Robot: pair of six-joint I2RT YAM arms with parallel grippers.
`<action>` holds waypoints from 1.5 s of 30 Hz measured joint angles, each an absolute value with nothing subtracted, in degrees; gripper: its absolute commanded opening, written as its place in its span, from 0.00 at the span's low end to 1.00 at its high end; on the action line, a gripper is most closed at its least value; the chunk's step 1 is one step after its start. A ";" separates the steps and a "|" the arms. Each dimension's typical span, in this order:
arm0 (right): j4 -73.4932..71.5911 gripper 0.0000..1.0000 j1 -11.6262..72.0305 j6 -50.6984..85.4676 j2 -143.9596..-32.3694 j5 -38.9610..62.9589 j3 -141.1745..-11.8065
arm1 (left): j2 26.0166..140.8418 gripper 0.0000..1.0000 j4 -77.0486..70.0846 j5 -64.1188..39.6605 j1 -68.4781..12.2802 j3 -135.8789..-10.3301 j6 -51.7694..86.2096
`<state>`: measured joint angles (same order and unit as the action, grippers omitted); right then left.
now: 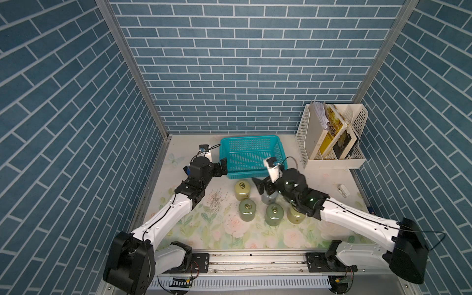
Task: Take the tea canister out of the basket
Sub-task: Place the tea canister at the center of the board, then reset both arms
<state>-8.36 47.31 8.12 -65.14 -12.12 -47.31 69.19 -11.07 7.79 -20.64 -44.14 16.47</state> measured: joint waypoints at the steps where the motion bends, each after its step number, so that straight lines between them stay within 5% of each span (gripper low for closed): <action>1: -8.16 1.00 44.77 8.05 -63.37 -13.87 -47.16 | 69.52 1.00 -12.05 8.84 -20.12 -44.14 16.25; 8: -8.25 1.00 24.60 8.05 -54.61 -23.83 -40.21 | 71.70 1.00 -19.62 16.43 -11.79 -41.17 15.09; 15: -18.52 1.00 7.86 8.69 -56.01 -23.24 -26.02 | 75.42 1.00 -27.16 20.84 -8.10 -35.88 10.85; 29: -58.87 1.00 5.45 3.14 -83.29 -20.62 -14.41 | 80.03 1.00 -42.57 19.49 -4.93 -27.16 3.51; 45: -64.79 1.00 5.45 1.72 -85.01 -17.96 -15.16 | 82.67 1.00 -53.39 15.05 -4.49 -19.42 2.46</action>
